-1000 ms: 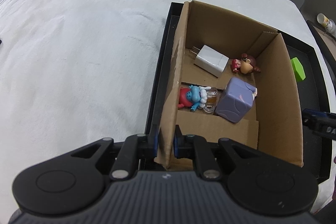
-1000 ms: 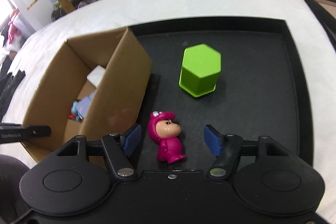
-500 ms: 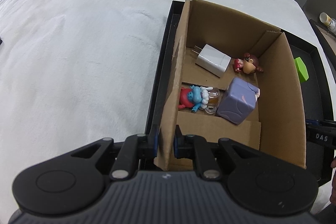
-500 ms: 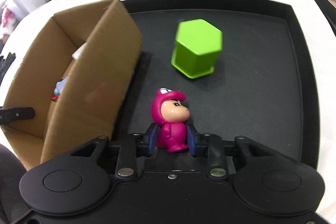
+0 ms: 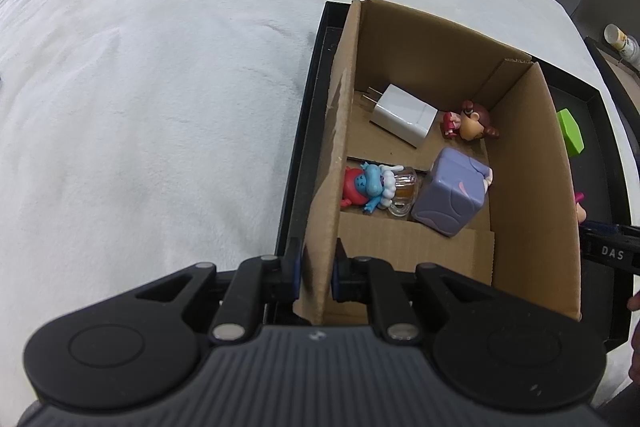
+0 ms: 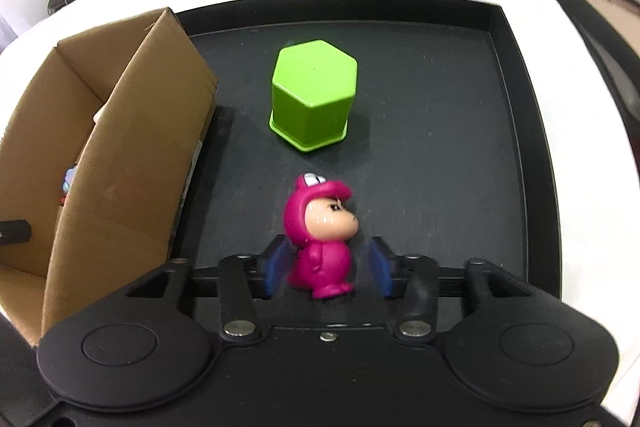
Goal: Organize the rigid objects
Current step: 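Close the right gripper on the pink doll, then lift the pink doll with the right gripper over the box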
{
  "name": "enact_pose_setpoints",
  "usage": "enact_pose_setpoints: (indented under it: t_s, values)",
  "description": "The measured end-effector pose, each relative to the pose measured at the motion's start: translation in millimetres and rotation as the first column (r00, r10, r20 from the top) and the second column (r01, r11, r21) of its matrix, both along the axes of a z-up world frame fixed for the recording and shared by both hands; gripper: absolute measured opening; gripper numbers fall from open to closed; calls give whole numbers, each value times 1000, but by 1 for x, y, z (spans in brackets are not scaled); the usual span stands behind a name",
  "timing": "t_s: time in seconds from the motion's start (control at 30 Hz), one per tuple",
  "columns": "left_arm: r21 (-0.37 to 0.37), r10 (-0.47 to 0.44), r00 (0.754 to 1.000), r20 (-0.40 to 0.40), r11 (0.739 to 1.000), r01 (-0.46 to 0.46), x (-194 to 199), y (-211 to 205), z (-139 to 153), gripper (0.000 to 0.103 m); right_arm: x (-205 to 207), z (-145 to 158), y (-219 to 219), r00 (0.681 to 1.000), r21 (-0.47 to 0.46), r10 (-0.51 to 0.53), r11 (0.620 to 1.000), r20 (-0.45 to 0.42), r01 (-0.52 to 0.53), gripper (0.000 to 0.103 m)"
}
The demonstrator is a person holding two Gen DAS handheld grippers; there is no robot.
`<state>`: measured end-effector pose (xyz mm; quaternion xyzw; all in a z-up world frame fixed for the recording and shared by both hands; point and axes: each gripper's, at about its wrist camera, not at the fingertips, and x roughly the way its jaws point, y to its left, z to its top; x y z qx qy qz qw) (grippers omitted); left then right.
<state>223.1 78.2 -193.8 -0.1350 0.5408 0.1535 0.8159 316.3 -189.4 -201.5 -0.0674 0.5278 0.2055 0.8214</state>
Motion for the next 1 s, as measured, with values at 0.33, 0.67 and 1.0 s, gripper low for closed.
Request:
enact_pose_setpoints:
  t_s: [0.33,0.67,1.0]
  values:
    - [-21,-1,1000,6,1000,2,-1,4,-1,13,-1,-4,15,998,-60,41,997,46,-38,49]
    - [-34,-28,1000,11,999,28,-2,7,-1,13,-8,2,17,998,-59,53,997,34,-51,31]
    - [-35,-41,999,18,999,41,-3,6,1,14,-12,31,16,996,-37,57,998,71,-55,31]
